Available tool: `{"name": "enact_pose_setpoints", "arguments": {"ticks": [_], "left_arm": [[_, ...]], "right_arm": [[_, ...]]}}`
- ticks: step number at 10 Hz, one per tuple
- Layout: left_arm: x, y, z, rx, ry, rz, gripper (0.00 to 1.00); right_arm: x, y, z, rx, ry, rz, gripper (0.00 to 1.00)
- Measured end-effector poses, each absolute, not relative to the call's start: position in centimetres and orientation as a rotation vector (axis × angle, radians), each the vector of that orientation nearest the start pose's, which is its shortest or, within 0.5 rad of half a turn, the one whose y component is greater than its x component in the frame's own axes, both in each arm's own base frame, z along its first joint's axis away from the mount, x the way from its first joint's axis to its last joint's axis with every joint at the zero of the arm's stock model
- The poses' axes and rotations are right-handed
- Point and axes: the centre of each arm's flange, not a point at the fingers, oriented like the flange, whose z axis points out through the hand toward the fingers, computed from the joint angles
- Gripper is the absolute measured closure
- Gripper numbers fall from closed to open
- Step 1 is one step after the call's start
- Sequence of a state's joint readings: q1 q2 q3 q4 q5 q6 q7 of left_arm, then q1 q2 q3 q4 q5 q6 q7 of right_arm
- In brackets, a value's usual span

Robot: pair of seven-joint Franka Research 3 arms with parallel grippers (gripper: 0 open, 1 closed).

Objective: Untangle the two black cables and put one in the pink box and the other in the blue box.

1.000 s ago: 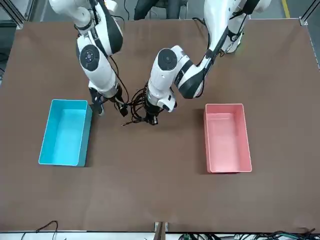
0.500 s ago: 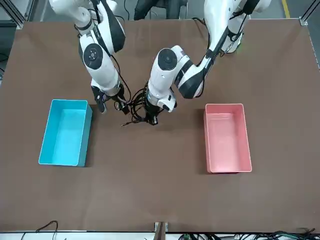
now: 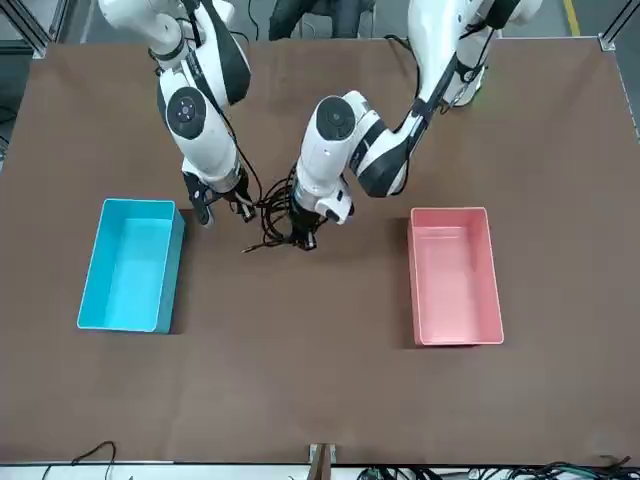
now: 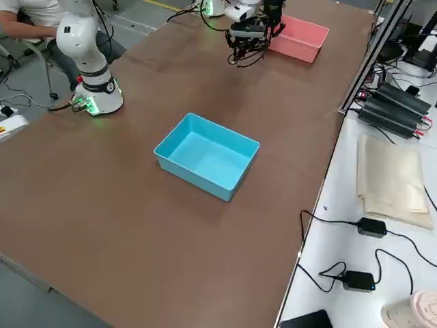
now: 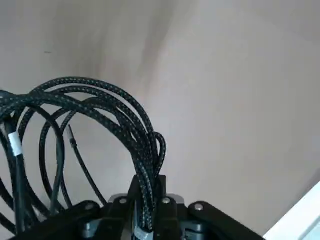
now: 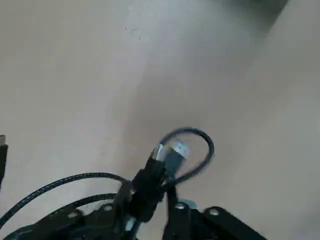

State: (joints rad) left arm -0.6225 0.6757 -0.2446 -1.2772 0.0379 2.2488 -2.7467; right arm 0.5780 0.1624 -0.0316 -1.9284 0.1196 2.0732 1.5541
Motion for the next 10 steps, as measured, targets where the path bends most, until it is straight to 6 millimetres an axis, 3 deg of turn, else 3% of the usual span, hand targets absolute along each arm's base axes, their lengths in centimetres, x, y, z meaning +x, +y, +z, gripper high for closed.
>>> {"name": "enact_pose_setpoints", "arguments": {"ticks": [2,7,10], "left_arm": [[53.4,-54.6,39.5,1.611,2.353,-0.258,0.86],[54.0,-53.9,39.2,1.607,2.370,-0.243,0.86],[55.3,-52.5,38.3,1.601,2.390,-0.230,0.86]], "right_arm": [[50.2,31.6,40.4,-2.673,1.574,0.146,0.87],[50.6,31.2,40.7,-2.673,1.566,0.140,0.87],[52.3,27.5,42.2,-2.760,1.508,0.207,0.87]]}}
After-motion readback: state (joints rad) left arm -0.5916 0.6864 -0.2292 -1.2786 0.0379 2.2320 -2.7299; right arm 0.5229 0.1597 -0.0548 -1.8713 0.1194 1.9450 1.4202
